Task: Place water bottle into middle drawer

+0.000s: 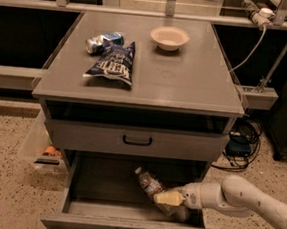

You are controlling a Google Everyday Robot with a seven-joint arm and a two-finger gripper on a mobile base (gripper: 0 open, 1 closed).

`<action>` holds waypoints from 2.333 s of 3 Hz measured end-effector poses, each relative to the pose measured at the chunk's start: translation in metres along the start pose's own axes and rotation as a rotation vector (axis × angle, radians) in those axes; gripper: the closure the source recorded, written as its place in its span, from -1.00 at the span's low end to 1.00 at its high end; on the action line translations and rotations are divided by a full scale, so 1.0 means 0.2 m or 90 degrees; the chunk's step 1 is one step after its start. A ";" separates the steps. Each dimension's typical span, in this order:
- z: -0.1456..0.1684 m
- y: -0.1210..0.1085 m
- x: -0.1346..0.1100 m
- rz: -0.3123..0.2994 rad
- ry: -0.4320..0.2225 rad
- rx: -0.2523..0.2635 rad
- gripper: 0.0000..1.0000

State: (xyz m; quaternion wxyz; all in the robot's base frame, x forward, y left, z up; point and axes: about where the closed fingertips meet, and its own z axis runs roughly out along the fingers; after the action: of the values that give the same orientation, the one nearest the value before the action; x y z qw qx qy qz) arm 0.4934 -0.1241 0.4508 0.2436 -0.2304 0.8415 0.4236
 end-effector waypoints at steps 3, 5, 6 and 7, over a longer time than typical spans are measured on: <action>0.07 -0.27 0.05 -0.007 0.046 0.106 0.64; 0.07 -0.27 0.05 -0.007 0.046 0.106 -0.33; 0.07 -0.27 0.05 -0.007 0.046 0.106 -0.79; 0.07 -0.27 0.05 -0.007 0.046 0.106 -1.00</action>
Offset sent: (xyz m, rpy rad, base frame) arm 0.0404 -0.0391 -0.0651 -0.2611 0.0025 -0.0890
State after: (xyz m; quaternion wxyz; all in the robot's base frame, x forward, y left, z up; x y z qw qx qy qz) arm 0.5203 -0.1440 0.4042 0.2335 -0.2289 0.8809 0.3422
